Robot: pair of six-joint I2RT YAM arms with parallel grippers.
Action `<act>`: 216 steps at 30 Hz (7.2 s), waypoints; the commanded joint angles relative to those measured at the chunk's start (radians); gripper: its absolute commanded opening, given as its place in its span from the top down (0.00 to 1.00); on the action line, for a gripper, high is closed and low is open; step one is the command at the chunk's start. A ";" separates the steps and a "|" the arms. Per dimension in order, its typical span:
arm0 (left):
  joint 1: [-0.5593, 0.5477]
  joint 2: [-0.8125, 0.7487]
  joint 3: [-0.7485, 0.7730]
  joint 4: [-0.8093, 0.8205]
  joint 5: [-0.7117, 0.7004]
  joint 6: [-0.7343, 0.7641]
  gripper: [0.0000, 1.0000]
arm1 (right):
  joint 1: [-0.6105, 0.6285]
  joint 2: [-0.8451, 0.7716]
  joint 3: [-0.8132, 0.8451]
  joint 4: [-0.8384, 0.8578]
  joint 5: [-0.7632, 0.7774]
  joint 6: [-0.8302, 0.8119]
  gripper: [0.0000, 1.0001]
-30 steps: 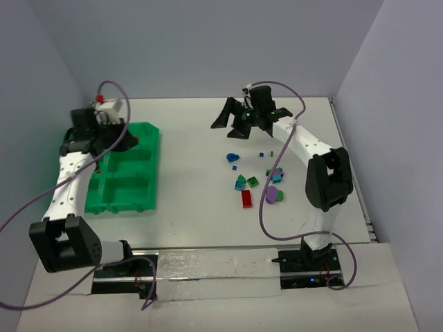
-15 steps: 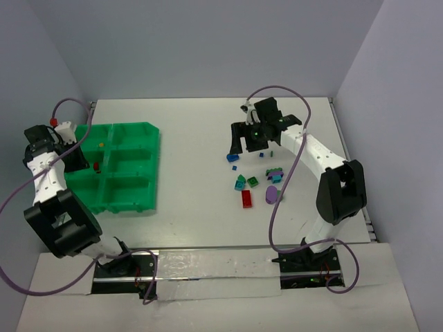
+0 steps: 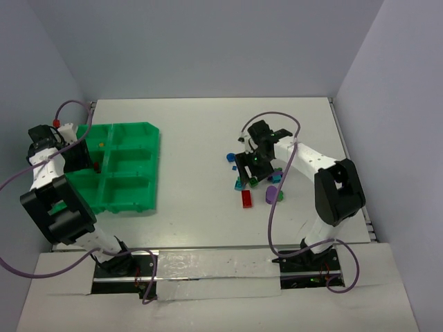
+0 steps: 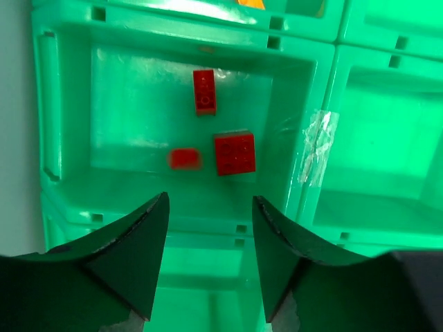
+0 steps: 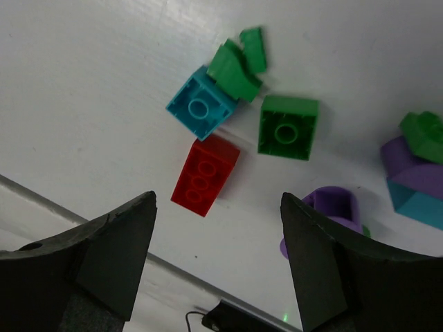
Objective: Sort the legos into containers by color
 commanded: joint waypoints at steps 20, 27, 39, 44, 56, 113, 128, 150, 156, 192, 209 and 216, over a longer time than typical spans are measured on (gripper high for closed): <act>-0.034 -0.114 -0.031 0.157 -0.020 -0.007 0.30 | 0.196 0.021 -0.058 -0.017 0.259 0.262 0.10; -0.034 -0.123 -0.043 0.168 -0.017 -0.011 0.30 | 0.202 0.099 -0.021 -0.017 0.231 0.268 0.22; -0.032 -0.145 -0.041 0.159 0.034 0.002 0.09 | 0.207 0.156 -0.003 -0.004 0.231 0.269 0.47; -0.032 -0.156 0.000 0.131 0.082 0.001 0.03 | 0.210 0.112 0.009 -0.030 0.241 0.264 0.63; -0.094 -0.227 0.131 0.052 0.427 -0.084 0.01 | 0.118 -0.120 0.256 0.056 0.059 0.376 1.00; -0.626 -0.243 0.048 0.101 0.282 -0.355 1.00 | 0.079 0.097 0.377 0.555 -0.261 0.964 0.02; 0.118 -0.082 0.172 -0.337 0.188 0.231 0.93 | -0.063 0.057 0.397 0.430 -0.386 0.417 0.00; -0.006 0.185 0.280 -0.170 0.051 0.155 0.81 | -0.099 0.051 0.390 0.317 -0.341 0.295 0.00; -0.016 0.244 0.323 -0.188 0.014 0.159 0.74 | -0.109 0.057 0.396 0.285 -0.328 0.274 0.00; -0.339 -0.097 0.302 -0.081 0.061 0.146 0.26 | -0.155 -0.184 -0.090 -0.219 0.046 -0.523 0.24; -0.409 -0.108 0.312 -0.101 0.108 0.158 0.25 | -0.295 -0.193 -0.250 -0.112 -0.109 -1.218 0.38; -0.419 -0.112 0.317 -0.102 0.087 0.157 0.25 | -0.297 -0.127 -0.231 -0.146 -0.161 -1.273 0.33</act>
